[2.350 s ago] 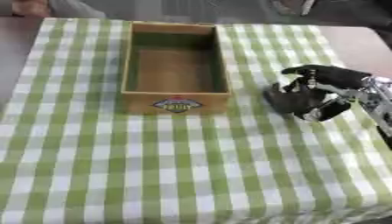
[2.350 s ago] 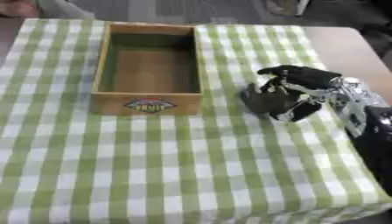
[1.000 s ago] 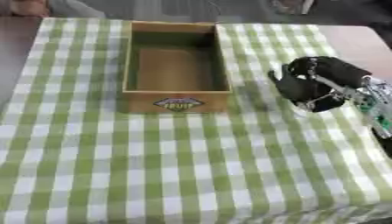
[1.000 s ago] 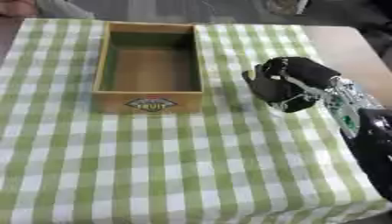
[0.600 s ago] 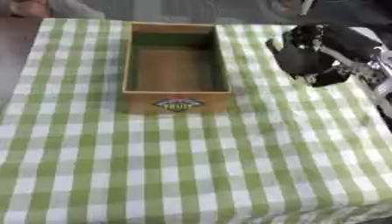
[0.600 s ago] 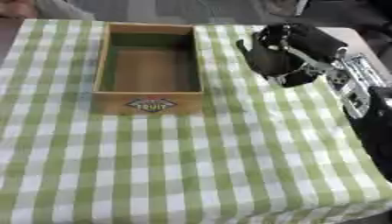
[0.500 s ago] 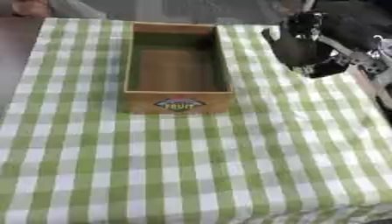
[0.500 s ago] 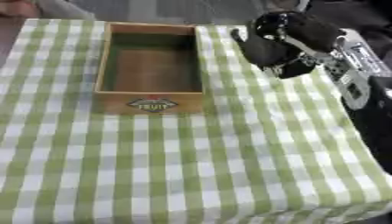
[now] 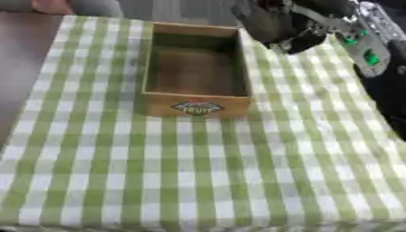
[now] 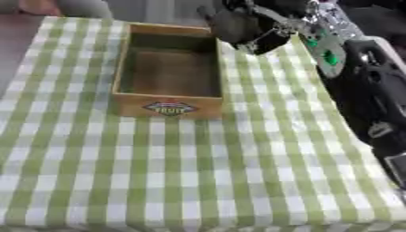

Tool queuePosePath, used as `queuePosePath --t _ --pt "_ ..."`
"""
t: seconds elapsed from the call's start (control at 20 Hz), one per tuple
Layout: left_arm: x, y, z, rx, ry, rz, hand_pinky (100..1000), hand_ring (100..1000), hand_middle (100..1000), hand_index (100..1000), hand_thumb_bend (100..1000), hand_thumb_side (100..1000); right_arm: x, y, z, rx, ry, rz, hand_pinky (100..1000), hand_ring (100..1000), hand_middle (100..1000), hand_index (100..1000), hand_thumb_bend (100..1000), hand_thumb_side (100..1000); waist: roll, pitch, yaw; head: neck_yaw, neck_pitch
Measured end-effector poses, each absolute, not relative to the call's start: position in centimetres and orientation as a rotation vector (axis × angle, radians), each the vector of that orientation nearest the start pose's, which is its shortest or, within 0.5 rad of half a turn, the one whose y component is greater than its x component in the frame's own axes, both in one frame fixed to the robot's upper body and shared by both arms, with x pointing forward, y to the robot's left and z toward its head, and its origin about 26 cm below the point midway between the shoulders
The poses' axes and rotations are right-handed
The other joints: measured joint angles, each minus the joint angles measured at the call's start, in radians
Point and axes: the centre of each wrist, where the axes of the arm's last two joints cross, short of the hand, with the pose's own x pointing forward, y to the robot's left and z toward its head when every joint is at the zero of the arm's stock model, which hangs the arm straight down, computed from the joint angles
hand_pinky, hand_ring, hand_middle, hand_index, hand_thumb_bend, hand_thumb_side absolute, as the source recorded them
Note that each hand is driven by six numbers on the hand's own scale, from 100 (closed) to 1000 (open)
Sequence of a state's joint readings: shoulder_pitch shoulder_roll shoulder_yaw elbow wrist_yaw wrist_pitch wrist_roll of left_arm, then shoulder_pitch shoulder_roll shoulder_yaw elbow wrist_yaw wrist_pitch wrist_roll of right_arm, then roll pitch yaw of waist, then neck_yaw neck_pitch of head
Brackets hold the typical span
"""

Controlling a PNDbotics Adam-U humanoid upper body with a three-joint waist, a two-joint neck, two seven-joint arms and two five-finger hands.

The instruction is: Pick up objects on the table and place them in the box.

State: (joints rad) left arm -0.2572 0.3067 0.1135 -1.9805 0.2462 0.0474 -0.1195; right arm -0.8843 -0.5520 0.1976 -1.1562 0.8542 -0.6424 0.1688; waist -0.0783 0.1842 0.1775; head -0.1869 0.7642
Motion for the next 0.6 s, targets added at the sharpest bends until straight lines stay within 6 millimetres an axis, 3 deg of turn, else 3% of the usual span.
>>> queuePosePath --t 0.45,0.6 --pt "29.9 28.2 19.4 -0.140 -2.186 -0.289 552 660 550 573 100 634 47.9 -26.6 18.8 1.064 2.410 -2.427 715 726 713 374 100 148 0.001 0.000 0.071 -0.048 0.000" --pt "30.0 28.1 19.4 -0.147 -2.188 -0.294 552 661 550 573 100 634 48.4 -26.5 16.9 1.072 2.404 -2.510 726 749 746 528 100 177 0.005 0.002 0.082 -0.056 0.000"
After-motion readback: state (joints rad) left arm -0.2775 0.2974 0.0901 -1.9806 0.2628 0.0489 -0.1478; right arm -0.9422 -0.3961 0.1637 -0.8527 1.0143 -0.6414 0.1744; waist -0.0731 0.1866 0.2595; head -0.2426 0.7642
